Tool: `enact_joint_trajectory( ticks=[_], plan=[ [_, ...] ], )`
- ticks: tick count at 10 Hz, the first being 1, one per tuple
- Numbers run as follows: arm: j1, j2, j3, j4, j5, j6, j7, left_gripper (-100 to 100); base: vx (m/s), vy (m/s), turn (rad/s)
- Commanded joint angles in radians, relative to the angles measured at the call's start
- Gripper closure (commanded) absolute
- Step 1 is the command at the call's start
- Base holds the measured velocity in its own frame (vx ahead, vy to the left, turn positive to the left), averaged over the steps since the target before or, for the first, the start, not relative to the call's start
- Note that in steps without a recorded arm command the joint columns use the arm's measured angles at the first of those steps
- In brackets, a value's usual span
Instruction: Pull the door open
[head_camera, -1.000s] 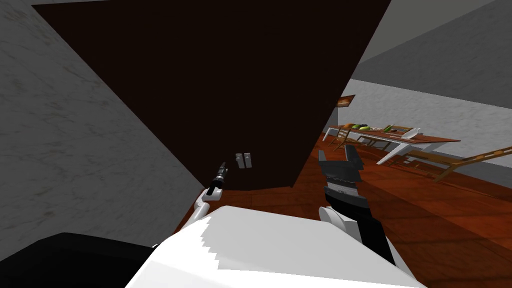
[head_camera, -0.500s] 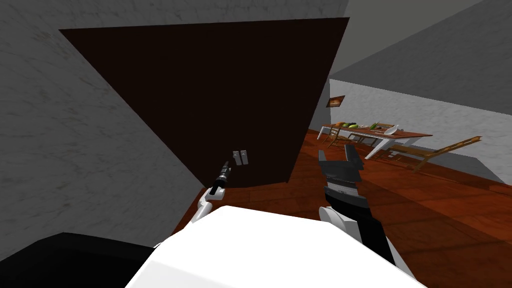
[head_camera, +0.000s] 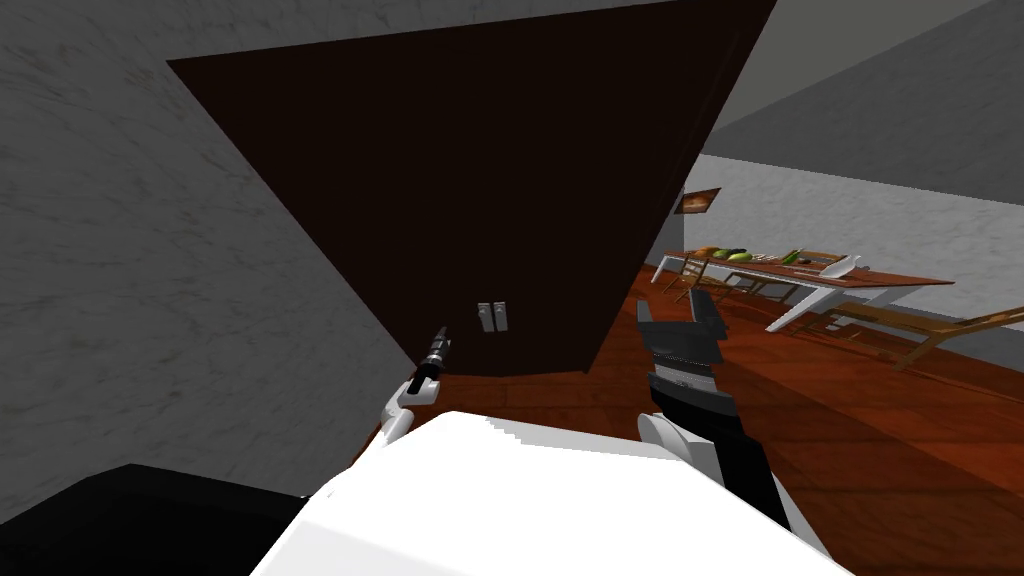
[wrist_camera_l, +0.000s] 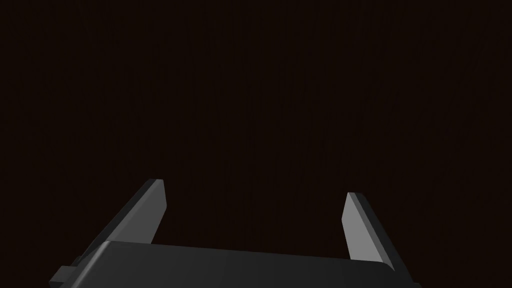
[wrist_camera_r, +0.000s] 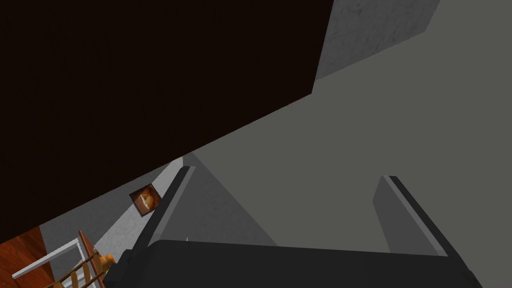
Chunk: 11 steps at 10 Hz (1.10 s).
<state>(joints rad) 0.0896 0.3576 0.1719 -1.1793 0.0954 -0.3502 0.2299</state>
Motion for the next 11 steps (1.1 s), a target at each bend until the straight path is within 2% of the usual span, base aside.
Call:
enact_joint_trajectory(
  ticks=[1, 4, 6, 7, 8, 11],
  plan=[
    [-0.007, -0.003, 0.003, 0.005, 0.0, -0.002, -0.003, -100, 0.19, 0.041, -0.046],
    [-0.035, -0.024, -0.021, -0.002, -0.005, -0.006, -0.006, -100, 0.201, -0.041, -0.117],
    [-0.061, -0.045, -0.049, -0.013, -0.01, -0.01, -0.006, -100, 0.225, -0.143, -0.211],
    [-0.052, -0.033, -0.041, -0.014, -0.007, -0.005, -0.002, -100, 0.09, -0.069, -0.021],
    [-0.052, -0.033, -0.041, -0.014, -0.007, -0.005, -0.002, 100, -0.008, 0.007, 0.024],
    [-0.052, -0.033, -0.041, -0.014, -0.007, -0.005, -0.002, 100, -0.028, 0.017, -0.019]
  ],
)
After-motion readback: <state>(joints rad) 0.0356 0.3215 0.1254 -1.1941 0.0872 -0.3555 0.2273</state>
